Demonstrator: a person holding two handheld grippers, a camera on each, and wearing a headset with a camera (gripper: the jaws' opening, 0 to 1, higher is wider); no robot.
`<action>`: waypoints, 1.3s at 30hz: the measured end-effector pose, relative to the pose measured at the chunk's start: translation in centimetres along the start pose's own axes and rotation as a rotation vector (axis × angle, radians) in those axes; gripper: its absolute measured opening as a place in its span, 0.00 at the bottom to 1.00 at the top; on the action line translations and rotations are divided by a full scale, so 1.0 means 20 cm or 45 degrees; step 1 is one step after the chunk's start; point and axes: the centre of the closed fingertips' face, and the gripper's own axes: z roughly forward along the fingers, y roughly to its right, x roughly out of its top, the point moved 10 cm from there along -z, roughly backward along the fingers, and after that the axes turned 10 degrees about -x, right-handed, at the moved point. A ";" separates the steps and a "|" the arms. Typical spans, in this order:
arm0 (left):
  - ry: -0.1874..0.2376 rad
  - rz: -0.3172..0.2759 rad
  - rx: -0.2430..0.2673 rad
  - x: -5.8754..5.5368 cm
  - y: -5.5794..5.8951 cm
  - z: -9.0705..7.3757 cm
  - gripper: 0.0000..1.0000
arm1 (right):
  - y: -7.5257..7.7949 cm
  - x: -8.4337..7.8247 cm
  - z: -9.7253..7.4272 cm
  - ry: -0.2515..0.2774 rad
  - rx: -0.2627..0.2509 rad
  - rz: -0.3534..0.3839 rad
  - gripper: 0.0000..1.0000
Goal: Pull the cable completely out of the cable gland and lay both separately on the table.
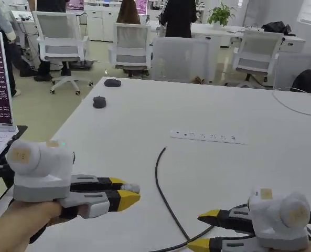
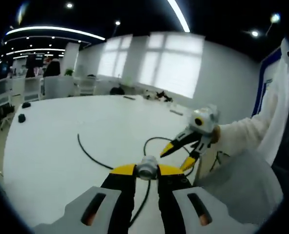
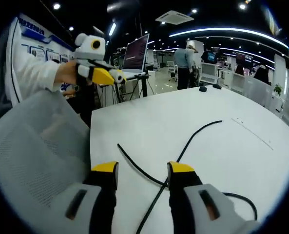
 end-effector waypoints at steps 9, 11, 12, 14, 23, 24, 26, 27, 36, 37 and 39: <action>-0.111 -0.044 -0.032 -0.21 -0.15 0.22 0.17 | -0.02 -0.07 -0.31 0.018 -0.190 0.109 0.44; -0.134 -0.082 -0.007 -0.27 -0.17 0.25 0.17 | -0.03 -0.10 -0.35 0.021 -0.216 0.126 0.44; -0.134 -0.098 0.003 -0.29 -0.18 0.26 0.17 | -0.04 -0.11 -0.36 0.011 -0.233 0.132 0.44; -0.145 -0.120 0.019 -0.32 -0.19 0.29 0.17 | -0.06 -0.16 -0.40 -0.041 -0.278 0.130 0.43; -0.207 -0.147 0.044 -0.43 -0.22 0.33 0.17 | -0.10 -0.28 -0.49 -0.035 -0.433 0.301 0.41; -0.215 -0.136 0.039 -0.44 -0.22 0.33 0.17 | -0.10 -0.28 -0.50 -0.033 -0.436 0.306 0.41; -0.223 -0.126 0.040 -0.46 -0.23 0.34 0.17 | -0.09 -0.27 -0.50 -0.016 -0.438 0.317 0.40; -0.229 -0.124 0.046 -0.47 -0.23 0.34 0.17 | -0.09 -0.27 -0.50 -0.012 -0.438 0.318 0.39; -0.259 -0.116 0.077 -0.52 -0.26 0.34 0.17 | -0.10 -0.26 -0.47 -0.015 -0.439 0.298 0.38; -0.262 -0.118 0.078 -0.52 -0.26 0.34 0.17 | -0.10 -0.26 -0.47 -0.019 -0.437 0.296 0.38; -0.267 -0.126 0.088 -0.54 -0.28 0.34 0.17 | -0.11 -0.27 -0.48 -0.022 -0.433 0.297 0.38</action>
